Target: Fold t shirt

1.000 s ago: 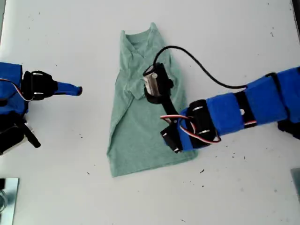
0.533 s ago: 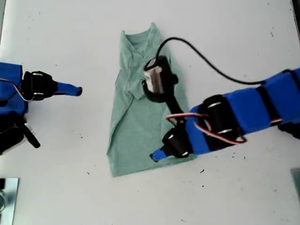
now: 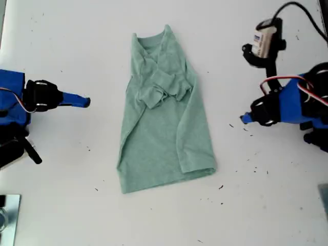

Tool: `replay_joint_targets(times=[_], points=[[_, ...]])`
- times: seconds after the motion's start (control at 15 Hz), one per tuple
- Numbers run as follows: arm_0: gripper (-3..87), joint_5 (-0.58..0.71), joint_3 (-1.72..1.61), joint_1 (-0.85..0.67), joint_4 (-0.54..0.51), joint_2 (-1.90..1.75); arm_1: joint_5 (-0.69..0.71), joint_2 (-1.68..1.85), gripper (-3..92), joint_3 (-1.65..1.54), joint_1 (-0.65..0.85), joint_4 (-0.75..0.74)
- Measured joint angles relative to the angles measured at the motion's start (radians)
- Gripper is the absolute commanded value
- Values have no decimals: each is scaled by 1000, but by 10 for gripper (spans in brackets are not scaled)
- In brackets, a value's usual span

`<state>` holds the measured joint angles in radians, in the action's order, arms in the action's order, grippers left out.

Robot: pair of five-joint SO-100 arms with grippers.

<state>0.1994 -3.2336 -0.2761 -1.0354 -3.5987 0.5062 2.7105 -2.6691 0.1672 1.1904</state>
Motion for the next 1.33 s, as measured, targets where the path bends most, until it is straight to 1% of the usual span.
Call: replay_joint_targets(times=[0.13, 0.33, 0.4, 0.47, 0.53, 0.6, 0.67, 0.73, 0.8, 0.87, 0.93, 1.07, 1.13, 1.2, 1.33], points=[[-1, -23, 0, 0, 0, 0, 32, 91, 22, -184, 74, -18], [-3, -61, 2, 18, 0, 5, 51, 112, 22, -229, 132, -54], [-3, -95, 34, 43, 0, 23, 51, 112, 22, -232, 135, -57], [-3, -156, 94, 80, 0, 72, 51, 112, 22, -235, 135, -57], [-3, -229, 216, 132, -8, 229, 51, 112, 22, -235, 135, -60], [-3, -322, 422, 209, -78, 482, 51, 112, 22, -235, 135, -60], [-3, -391, 655, 288, -190, 749, 51, 114, 22, -235, 135, -60], [-3, -426, 916, 342, -324, 1020, 51, 115, 22, -236, 135, -60], [38, -431, 1163, 376, -430, 1258, 51, 121, 22, -241, 135, -60], [195, -422, 1351, 399, -457, 1443, 51, 132, 22, -245, 135, -60], [247, -408, 1474, 423, -476, 1537, 51, 152, 22, -256, 135, -63], [261, -373, 1540, 443, -468, 1643, 51, 196, 22, -275, 137, -60], [257, -356, 1534, 442, -445, 1684, 51, 218, 22, -284, 137, -57], [251, -347, 1509, 442, -377, 1724, 48, 230, 22, -290, 137, -54], [248, -334, 1391, 442, -198, 1804, 44, 233, 22, -291, 137, -54]])
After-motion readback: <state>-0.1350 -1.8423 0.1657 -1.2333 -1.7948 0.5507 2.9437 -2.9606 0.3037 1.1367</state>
